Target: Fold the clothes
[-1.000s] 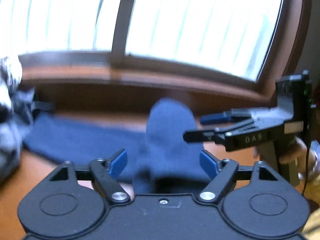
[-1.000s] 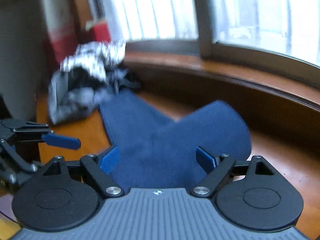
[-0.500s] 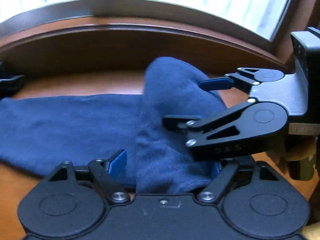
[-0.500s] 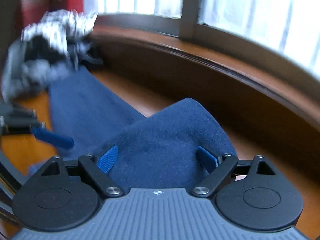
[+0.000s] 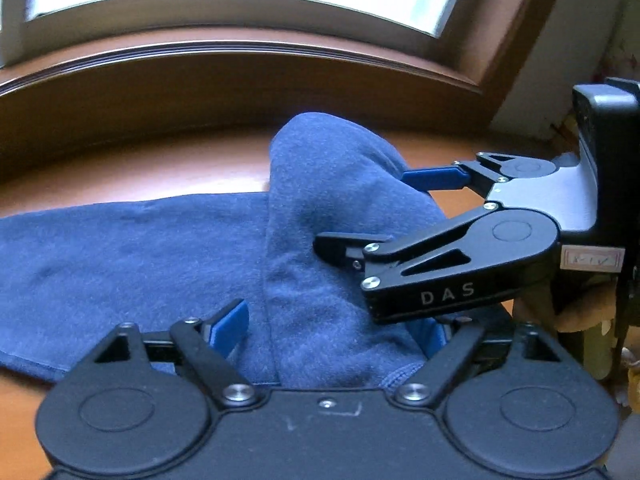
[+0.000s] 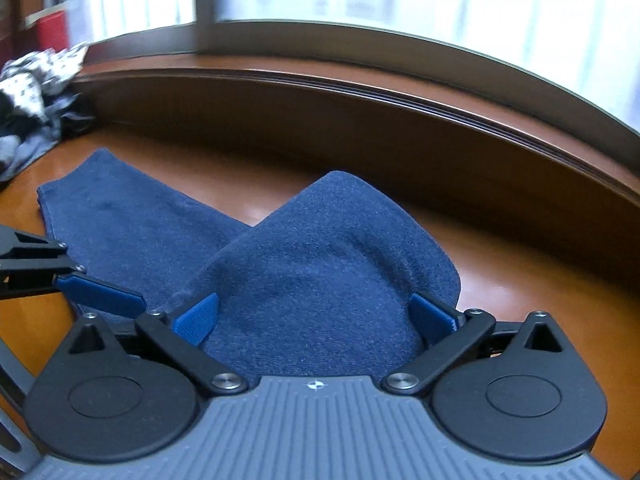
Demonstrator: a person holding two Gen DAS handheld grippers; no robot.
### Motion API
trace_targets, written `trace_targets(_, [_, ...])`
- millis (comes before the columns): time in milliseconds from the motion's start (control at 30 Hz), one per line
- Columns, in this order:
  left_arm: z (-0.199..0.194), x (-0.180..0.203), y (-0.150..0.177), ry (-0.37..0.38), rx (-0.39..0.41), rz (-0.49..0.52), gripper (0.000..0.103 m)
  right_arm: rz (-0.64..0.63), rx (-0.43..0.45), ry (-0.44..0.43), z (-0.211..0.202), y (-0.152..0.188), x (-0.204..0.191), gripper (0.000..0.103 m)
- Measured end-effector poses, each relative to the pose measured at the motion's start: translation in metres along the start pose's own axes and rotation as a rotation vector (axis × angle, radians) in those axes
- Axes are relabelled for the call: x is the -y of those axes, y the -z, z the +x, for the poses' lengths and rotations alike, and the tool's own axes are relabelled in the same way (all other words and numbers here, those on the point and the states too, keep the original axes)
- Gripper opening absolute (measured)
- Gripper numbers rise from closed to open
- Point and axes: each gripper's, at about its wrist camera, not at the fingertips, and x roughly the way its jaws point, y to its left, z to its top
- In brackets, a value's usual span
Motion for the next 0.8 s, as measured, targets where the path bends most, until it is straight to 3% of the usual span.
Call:
trace_targets(267, [0.046, 0.083, -0.016, -0.039, -0.003, -0.006, 0.091, -0.033, 0.01, -0.049, -0.017, 0.021, 0.058, 0.103])
trace_targets(667, [0.116, 0.102, -0.06, -0.112, -0.012, -0.042, 0.094, -0.059, 0.007, -0.113, -0.013, 0.016, 0.074, 0.103])
trace_targets(800, [0.083, 0.072, -0.052, -0.103, 0.009, -0.046, 0.094, 0.02, 0.01, -0.081, -0.03, 0.01, 0.079, 0.096])
